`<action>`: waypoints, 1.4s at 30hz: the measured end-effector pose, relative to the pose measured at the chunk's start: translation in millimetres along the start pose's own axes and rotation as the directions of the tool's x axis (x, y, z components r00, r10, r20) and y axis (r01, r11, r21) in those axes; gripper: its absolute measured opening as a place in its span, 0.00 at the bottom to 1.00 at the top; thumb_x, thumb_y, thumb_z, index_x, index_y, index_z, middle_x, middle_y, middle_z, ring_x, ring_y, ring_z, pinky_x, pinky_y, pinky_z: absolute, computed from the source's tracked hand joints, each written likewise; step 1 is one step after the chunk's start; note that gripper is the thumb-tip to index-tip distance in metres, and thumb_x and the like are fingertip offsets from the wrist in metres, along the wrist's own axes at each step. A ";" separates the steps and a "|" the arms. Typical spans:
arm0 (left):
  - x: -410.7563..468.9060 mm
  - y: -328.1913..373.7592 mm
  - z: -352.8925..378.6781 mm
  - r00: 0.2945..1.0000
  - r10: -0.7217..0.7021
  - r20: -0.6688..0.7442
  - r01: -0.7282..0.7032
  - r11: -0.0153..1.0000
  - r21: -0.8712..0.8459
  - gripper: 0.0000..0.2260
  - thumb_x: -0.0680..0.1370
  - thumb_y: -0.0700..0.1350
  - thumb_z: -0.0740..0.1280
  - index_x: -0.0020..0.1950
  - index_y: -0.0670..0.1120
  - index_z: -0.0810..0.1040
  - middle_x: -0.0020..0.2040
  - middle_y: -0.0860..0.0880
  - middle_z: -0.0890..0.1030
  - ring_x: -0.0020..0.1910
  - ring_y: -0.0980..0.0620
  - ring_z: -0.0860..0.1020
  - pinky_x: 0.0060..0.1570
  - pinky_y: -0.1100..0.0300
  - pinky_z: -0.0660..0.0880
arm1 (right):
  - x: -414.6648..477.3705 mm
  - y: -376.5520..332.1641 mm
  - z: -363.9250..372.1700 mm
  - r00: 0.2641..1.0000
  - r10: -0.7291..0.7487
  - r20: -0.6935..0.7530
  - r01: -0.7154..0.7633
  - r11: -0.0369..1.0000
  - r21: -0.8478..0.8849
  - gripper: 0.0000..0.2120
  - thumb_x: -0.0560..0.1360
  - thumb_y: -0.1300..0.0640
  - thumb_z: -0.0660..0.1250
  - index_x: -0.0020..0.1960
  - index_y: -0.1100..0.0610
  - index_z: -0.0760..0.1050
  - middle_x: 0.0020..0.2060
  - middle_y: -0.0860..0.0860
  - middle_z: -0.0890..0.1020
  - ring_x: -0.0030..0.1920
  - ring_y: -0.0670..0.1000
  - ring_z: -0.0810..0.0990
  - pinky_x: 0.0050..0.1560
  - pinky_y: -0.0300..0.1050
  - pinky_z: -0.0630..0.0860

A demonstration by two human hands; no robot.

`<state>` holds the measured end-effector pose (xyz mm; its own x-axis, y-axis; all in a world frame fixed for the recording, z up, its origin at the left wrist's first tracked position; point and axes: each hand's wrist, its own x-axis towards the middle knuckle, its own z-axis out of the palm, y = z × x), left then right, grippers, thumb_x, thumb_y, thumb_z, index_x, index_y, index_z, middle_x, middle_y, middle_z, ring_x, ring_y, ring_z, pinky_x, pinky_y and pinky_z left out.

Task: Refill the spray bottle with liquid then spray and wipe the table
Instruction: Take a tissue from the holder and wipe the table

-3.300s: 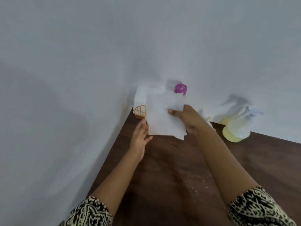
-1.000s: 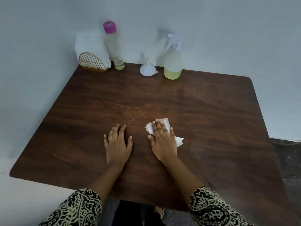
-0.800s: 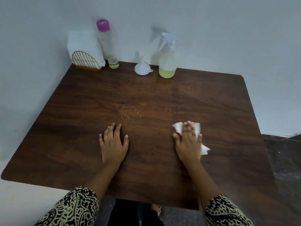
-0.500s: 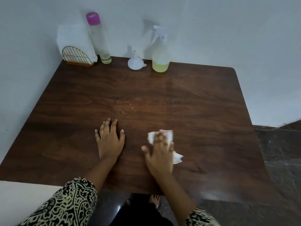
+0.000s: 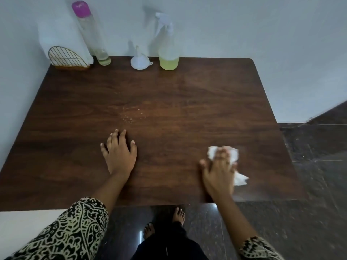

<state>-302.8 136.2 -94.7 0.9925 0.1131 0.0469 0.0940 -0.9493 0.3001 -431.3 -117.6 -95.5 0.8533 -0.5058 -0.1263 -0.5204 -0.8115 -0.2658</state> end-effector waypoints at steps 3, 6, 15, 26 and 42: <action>0.1 -0.8 -0.3 1.000 -0.009 -0.003 0.009 1.000 -0.016 0.21 0.78 0.49 0.63 0.71 0.45 0.70 0.73 0.43 0.68 0.73 0.43 0.63 0.71 0.39 0.52 | -24.1 -76.0 25.4 0.953 -0.291 0.083 0.282 0.954 0.102 0.44 0.73 0.29 0.36 0.77 0.59 0.54 0.77 0.54 0.54 0.77 0.53 0.48 0.73 0.55 0.40; -0.8 -3.7 -1.0 1.000 -0.019 -0.002 0.019 0.999 -0.034 0.22 0.78 0.50 0.63 0.71 0.45 0.69 0.74 0.44 0.67 0.74 0.44 0.62 0.72 0.40 0.52 | -17.3 -114.6 37.2 0.890 -0.436 0.130 0.435 0.900 0.041 0.40 0.76 0.31 0.39 0.77 0.57 0.54 0.76 0.52 0.56 0.76 0.50 0.51 0.73 0.55 0.46; 2.3 -10.3 -0.7 0.996 -0.082 -0.029 0.076 0.983 -0.168 0.23 0.77 0.48 0.66 0.72 0.46 0.69 0.74 0.44 0.67 0.74 0.43 0.62 0.72 0.41 0.54 | 102.1 -91.0 16.7 0.998 -0.056 0.029 0.056 0.998 -0.007 0.39 0.77 0.34 0.42 0.78 0.60 0.44 0.78 0.54 0.46 0.77 0.50 0.42 0.75 0.56 0.39; 112.4 -77.1 -27.9 0.998 0.000 -0.055 -0.006 0.994 -0.111 0.23 0.78 0.46 0.66 0.72 0.44 0.69 0.73 0.41 0.67 0.72 0.39 0.64 0.69 0.43 0.63 | 108.4 -212.8 39.7 0.874 -0.424 0.238 0.424 0.904 0.056 0.39 0.77 0.34 0.45 0.78 0.57 0.41 0.78 0.51 0.43 0.77 0.49 0.38 0.75 0.53 0.39; 156.8 -116.2 -28.5 0.997 0.080 0.022 -0.080 0.997 0.018 0.21 0.79 0.50 0.62 0.71 0.45 0.71 0.72 0.42 0.69 0.72 0.41 0.64 0.70 0.43 0.62 | 73.9 -272.4 54.5 0.971 -0.176 0.163 0.170 0.984 0.050 0.43 0.69 0.32 0.30 0.78 0.56 0.40 0.77 0.56 0.41 0.77 0.56 0.38 0.74 0.54 0.37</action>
<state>-160.4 272.6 -95.1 0.9983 0.0304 0.0494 0.0154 -0.9604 0.2784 -224.7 82.0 -84.5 0.9254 -0.3004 -0.2312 -0.3651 -0.8703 -0.3307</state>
